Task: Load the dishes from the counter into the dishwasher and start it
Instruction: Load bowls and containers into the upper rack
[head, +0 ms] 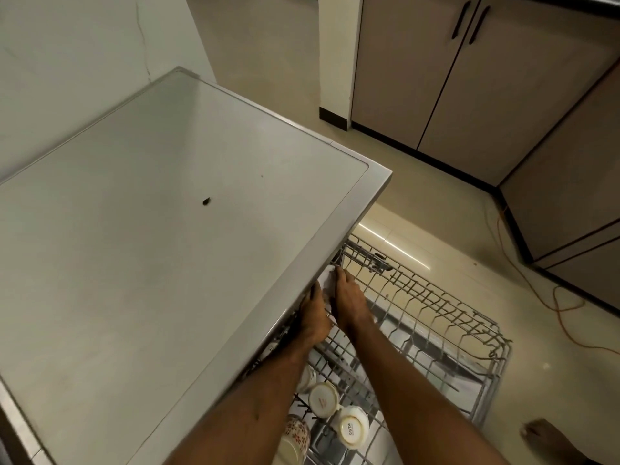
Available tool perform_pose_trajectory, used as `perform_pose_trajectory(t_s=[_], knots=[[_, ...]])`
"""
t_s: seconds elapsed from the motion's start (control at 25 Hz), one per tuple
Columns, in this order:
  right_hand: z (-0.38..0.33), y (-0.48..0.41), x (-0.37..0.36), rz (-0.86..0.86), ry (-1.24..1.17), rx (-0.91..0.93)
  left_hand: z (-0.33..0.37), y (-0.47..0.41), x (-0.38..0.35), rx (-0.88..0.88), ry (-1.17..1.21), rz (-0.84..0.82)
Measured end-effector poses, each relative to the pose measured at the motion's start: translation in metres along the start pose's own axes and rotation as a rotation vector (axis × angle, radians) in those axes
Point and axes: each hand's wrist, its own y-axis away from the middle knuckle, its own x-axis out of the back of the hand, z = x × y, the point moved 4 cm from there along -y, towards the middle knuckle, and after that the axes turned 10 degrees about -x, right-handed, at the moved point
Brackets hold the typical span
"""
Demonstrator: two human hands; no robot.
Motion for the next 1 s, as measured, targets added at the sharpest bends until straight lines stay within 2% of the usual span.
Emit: perform_pose_trajectory(t_s=[0.08,0.16,0.24,0.32,0.44,0.52,0.64,0.72,0.84,1.0], knots=[[0.001,0.000,-0.004,-0.021,0.018,0.016,0.012,0.005,0.005,-0.024,0.029,-0.062],[0.004,0.003,-0.006,-0.036,0.055,0.033,0.014,0.002,-0.001,-0.092,-0.039,-0.070],[0.009,0.008,-0.007,-0.040,0.096,0.046,0.002,-0.001,-0.008,-0.107,-0.184,-0.073],[0.010,0.016,0.000,-0.008,0.139,0.076,0.004,0.001,-0.008,-0.231,-0.335,-0.139],[0.003,0.034,0.014,0.046,0.220,0.146,-0.018,-0.016,-0.014,-0.208,-0.149,0.004],[-0.003,0.051,0.027,0.081,0.264,0.164,0.000,-0.003,-0.003,-0.220,-0.165,-0.021],[-0.009,0.078,0.046,0.125,0.248,0.159,0.057,0.048,0.032,-0.318,-0.412,-0.178],[-0.009,0.096,0.061,0.161,0.215,0.138,0.082,0.080,0.050,-0.268,-0.439,-0.203],[-0.013,0.124,0.087,0.224,0.173,0.113,0.104,0.110,0.070,-0.324,-0.458,-0.178],[-0.020,0.173,0.117,0.309,0.090,0.076,0.128,0.151,0.098,-0.505,-0.635,-0.082]])
